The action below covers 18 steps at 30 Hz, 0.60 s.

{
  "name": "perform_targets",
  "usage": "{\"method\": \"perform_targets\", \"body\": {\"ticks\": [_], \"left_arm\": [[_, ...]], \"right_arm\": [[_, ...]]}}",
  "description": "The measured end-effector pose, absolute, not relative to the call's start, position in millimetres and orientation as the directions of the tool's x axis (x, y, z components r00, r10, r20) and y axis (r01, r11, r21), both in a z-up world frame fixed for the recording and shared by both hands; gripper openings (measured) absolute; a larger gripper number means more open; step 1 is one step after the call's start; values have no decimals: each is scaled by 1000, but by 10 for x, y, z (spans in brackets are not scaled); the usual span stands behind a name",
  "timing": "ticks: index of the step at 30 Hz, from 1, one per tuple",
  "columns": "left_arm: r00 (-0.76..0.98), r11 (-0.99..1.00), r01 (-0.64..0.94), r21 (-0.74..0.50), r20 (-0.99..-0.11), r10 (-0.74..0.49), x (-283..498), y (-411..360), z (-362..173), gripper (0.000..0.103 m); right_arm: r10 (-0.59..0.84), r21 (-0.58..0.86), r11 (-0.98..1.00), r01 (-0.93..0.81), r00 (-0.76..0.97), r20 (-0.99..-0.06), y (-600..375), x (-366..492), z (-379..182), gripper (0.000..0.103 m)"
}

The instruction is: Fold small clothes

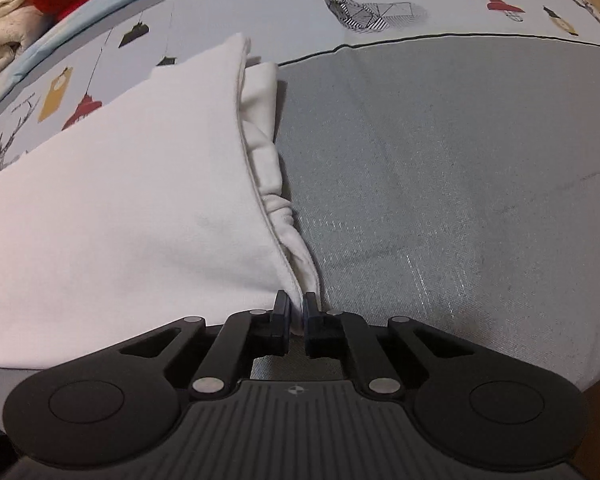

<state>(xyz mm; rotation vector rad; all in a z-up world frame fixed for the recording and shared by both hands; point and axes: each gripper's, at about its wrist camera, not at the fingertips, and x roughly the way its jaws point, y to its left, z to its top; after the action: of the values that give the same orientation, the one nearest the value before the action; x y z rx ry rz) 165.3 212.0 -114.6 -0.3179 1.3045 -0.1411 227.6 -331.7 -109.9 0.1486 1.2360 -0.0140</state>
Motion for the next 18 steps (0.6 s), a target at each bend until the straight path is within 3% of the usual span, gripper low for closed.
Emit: {"method": "perform_targets", "body": {"ticks": [1, 3, 11, 13, 15, 18], "left_arm": [[269, 943, -86, -320, -919, -288, 1662, 2145, -1139, 18], [292, 937, -104, -333, -911, -291, 1714, 2181, -1112, 32], [345, 924, -183, -335, -902, -258, 1986, 2186, -1074, 57], [349, 920, -203, -336, -903, -252, 2069, 2163, -1080, 69], [351, 917, -212, -337, -902, -250, 2151, 2119, -1092, 76], [345, 914, -225, -338, -905, -249, 2260, 2066, -1133, 80]], "right_arm": [[64, 98, 991, 89, 329, -942, -3295, 2285, -1096, 10], [57, 95, 991, 96, 338, -939, -3274, 2278, -1061, 31], [59, 139, 978, 153, 436, -898, -3328, 2353, -918, 50], [58, 133, 980, 145, 436, -898, -3293, 2392, -939, 53], [56, 128, 982, 141, 428, -902, -3263, 2432, -971, 64], [45, 112, 984, 140, 412, -910, -3229, 2488, -1032, 65]]}}
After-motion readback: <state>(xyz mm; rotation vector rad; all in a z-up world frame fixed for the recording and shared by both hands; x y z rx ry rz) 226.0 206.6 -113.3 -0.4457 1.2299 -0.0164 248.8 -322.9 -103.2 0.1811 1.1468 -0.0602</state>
